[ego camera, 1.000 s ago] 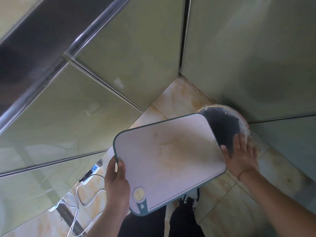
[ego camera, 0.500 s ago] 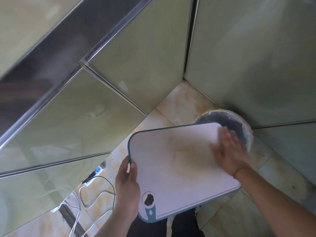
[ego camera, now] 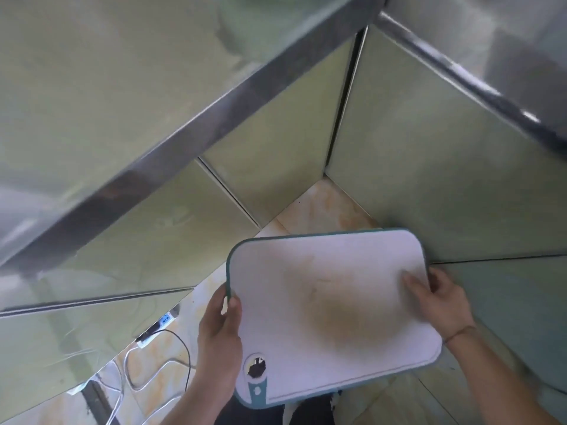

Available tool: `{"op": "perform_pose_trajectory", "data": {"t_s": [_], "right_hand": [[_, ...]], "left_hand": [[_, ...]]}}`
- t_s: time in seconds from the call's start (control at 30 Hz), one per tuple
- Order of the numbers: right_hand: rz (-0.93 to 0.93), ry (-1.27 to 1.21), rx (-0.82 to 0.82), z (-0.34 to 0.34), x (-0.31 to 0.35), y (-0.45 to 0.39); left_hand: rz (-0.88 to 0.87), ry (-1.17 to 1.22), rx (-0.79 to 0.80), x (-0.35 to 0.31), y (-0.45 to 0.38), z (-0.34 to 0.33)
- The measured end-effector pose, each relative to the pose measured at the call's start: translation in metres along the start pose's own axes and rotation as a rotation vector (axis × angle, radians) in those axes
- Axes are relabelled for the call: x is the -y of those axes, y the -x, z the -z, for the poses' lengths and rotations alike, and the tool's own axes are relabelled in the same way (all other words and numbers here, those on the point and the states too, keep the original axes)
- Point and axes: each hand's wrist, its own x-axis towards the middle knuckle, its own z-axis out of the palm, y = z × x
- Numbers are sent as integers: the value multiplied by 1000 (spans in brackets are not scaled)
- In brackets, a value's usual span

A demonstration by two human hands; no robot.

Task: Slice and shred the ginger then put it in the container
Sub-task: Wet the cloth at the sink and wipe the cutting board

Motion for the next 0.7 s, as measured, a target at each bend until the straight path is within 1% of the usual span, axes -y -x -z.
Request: {"op": "perform_pose_trajectory", "data": {"t_s": [0.1, 0.17, 0.27, 0.33, 0.37, 0.43, 0.5, 0.57, 0.63, 0.7], "right_hand": [[71, -33, -14, 32, 29, 33], [100, -9, -49, 58, 54, 52], [187, 0, -54, 95, 108, 76], [259, 42, -30, 112, 152, 95], [301, 67, -14, 118, 175, 105], [384, 131, 34, 121, 220, 128], [473, 236, 62, 111, 258, 147], [545, 300, 72, 92, 288, 157], [642, 318, 107, 67, 323, 171], [715, 312, 159, 37, 359, 185]], "left_hand": [[-26, -5, 44, -35, 24, 7], [-64, -18, 93, -64, 42, 19], [-191, -169, 160, -104, 64, 46], [-279, -288, 168, -129, 76, 73], [-309, -301, 159, -141, 81, 88], [-346, -285, 107, -156, 88, 119], [-355, -245, -16, -170, 93, 148], [-309, -227, -118, -185, 92, 177], [-261, -236, -150, -201, 83, 203], [-253, -226, -208, -214, 68, 227]]}}
